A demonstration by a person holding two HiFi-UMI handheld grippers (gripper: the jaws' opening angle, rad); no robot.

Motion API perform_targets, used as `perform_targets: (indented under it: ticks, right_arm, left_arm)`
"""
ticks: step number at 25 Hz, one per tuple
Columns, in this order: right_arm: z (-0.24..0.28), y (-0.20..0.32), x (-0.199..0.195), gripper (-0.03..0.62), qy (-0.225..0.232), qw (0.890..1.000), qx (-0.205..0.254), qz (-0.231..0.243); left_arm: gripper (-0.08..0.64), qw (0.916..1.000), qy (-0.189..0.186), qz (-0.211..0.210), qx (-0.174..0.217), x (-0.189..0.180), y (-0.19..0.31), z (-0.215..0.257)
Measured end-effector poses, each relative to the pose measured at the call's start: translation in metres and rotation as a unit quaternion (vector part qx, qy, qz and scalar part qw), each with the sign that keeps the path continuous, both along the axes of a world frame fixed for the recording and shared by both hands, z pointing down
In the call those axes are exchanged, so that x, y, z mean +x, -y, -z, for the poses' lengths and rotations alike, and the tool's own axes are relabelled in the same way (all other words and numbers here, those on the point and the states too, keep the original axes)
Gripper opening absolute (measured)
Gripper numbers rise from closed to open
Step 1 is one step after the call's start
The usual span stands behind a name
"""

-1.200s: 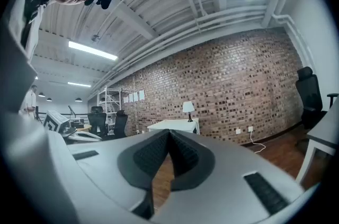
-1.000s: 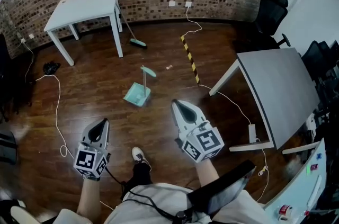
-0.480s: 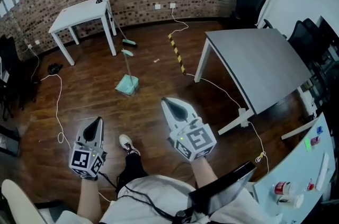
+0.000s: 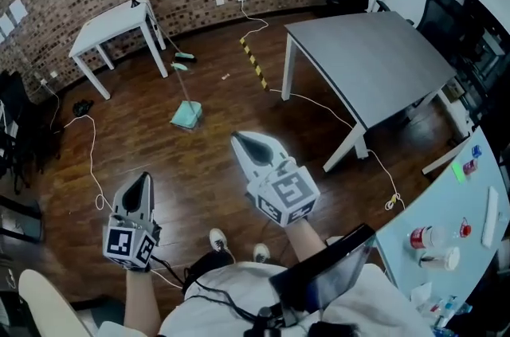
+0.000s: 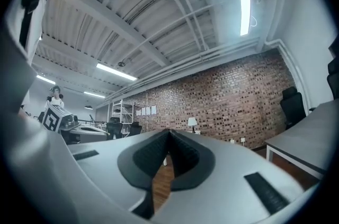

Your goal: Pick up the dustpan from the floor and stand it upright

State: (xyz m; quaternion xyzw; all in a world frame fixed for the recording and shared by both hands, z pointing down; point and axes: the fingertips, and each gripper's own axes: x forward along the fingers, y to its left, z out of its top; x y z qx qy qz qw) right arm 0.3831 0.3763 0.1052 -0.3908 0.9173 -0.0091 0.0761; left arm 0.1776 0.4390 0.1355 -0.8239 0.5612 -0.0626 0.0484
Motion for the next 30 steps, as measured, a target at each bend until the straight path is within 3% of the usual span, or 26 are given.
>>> perform_targets:
  ticks: [8, 13, 18, 30]
  right_arm:
    - [-0.002, -0.026, 0.004, -0.020, 0.004, 1.000, -0.024, 0.008]
    - [-0.002, -0.016, -0.007, -0.020, 0.006, 0.999, -0.035, 0.011]
    - [-0.004, -0.002, -0.022, -0.020, -0.042, 0.999, -0.023, 0.027]
    - [0.010, 0.020, -0.044, -0.020, -0.038, 0.998, -0.011, 0.039]
  left_arm:
    - [0.003, 0.9999, 0.009, -0.002, 0.006, -0.007, -0.013, 0.013]
    - [0.003, 1.0000, -0.002, 0.002, 0.002, -0.017, 0.001, 0.013]
    - [0.003, 0.9999, 0.009, -0.013, -0.001, -0.011, 0.013, 0.011]
    - [0.003, 0.9997, 0.007, -0.022, 0.003, -0.017, 0.035, 0.014]
